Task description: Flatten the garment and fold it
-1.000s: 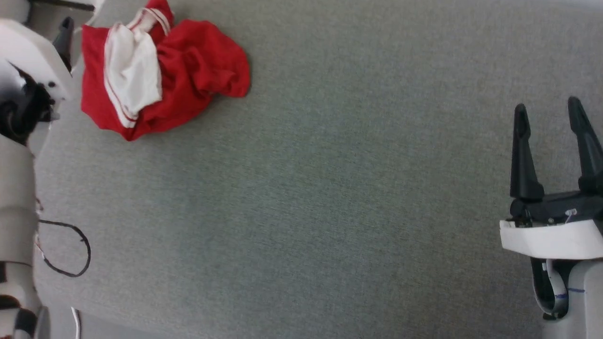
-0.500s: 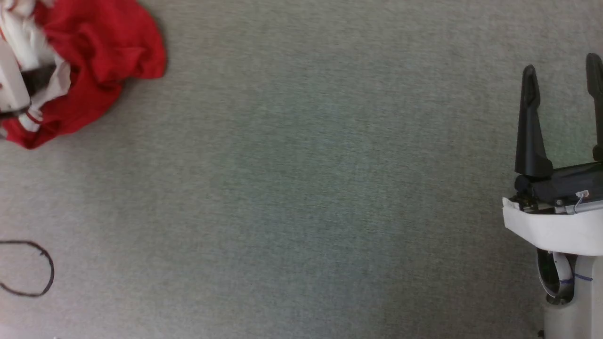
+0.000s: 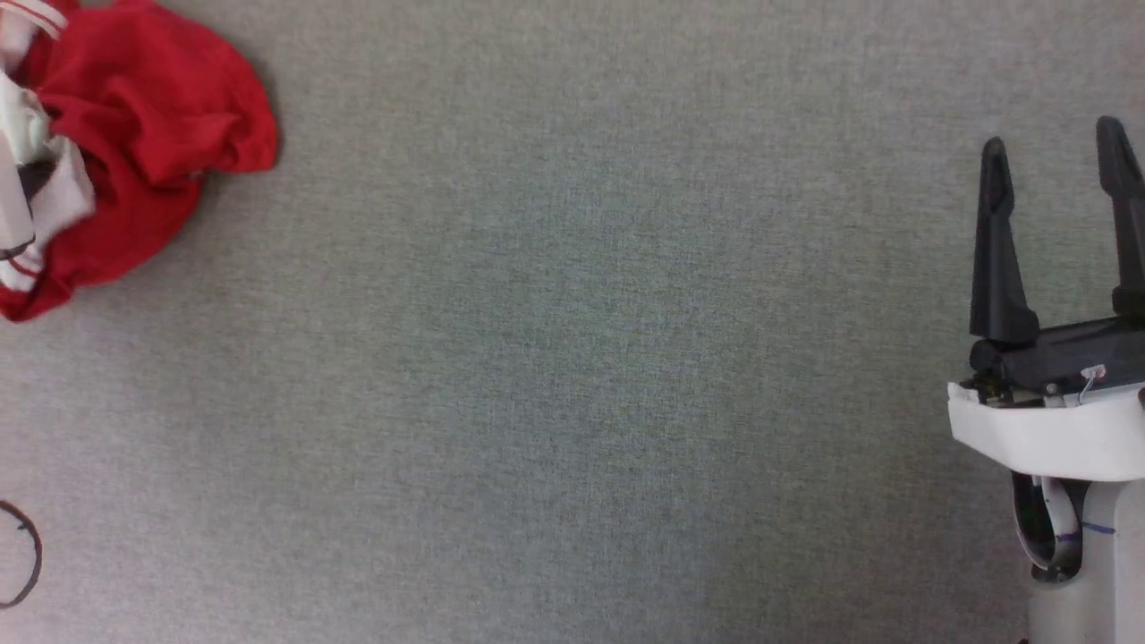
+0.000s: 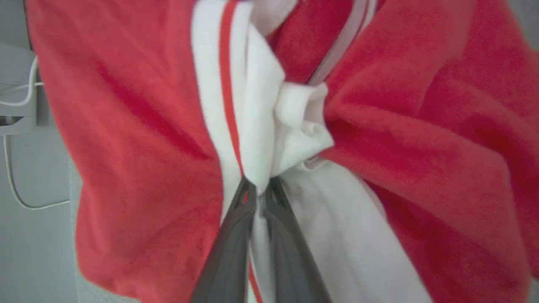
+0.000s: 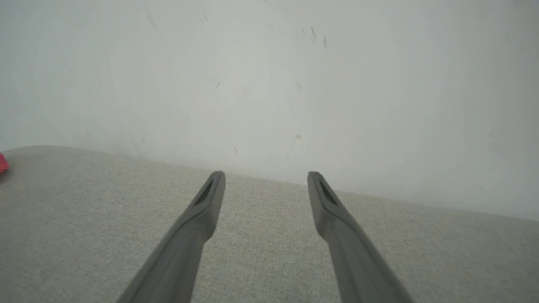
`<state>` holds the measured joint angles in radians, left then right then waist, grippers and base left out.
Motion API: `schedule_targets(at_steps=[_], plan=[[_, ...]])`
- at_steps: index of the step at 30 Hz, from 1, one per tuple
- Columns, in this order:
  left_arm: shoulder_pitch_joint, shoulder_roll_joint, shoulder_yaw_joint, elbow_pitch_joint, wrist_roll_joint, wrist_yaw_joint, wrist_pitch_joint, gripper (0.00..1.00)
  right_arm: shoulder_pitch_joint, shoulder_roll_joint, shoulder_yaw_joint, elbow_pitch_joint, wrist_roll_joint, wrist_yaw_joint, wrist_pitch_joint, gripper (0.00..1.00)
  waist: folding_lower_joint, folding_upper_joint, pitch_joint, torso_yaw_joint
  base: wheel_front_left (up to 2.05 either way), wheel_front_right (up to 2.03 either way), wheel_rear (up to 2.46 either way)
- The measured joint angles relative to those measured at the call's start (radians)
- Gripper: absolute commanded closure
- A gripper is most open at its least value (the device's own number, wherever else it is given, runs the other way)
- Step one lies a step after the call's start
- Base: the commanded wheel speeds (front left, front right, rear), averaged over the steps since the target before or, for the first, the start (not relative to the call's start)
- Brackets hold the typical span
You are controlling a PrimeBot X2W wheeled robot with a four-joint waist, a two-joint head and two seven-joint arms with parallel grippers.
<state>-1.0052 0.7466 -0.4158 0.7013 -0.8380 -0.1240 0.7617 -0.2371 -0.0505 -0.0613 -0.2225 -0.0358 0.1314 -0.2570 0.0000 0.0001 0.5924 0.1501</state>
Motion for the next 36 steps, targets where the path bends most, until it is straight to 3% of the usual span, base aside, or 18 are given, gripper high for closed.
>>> schedule_targets(at_steps=[6, 16, 23, 28, 36], plan=[[-0.002, 0.033, -0.060, -0.076, 0.002, 0.000, -0.058, 1.00, 0.048, 0.000, -0.004, 0.030, 0.028, 0.000, 0.000, 0.00, -0.0001, 0.0000, -0.097, 0.008, 0.00, 0.00, 0.00], [-0.074, 0.049, -0.226, -0.363, -0.024, 0.000, -0.056, 1.00, 0.121, 0.000, -0.024, 0.065, 0.081, 0.000, 0.000, 0.00, -0.0003, 0.0000, -0.278, 0.015, 0.00, 0.00, 0.00], [-0.145, 0.040, -0.349, -0.503, -0.039, 0.000, -0.053, 1.00, 0.132, 0.000, -0.020, 0.072, 0.108, 0.000, 0.000, 0.00, -0.0002, 0.0000, -0.357, -0.027, 0.00, 0.00, 0.00], [-0.161, -0.012, -0.457, -0.579, -0.061, 0.000, -0.074, 1.00, 0.137, 0.000, -0.020, 0.075, 0.125, 0.000, 0.000, 0.00, -0.0002, 0.0000, -0.380, -0.095, 0.00, 0.00, 0.00], [-0.144, -0.184, -0.637, -0.571, -0.116, 0.000, -0.176, 1.00, 0.139, -0.001, -0.027, 0.077, 0.138, 0.000, 0.000, 0.00, -0.0001, -0.0001, -0.387, -0.226, 0.00, 0.00, 0.00]])
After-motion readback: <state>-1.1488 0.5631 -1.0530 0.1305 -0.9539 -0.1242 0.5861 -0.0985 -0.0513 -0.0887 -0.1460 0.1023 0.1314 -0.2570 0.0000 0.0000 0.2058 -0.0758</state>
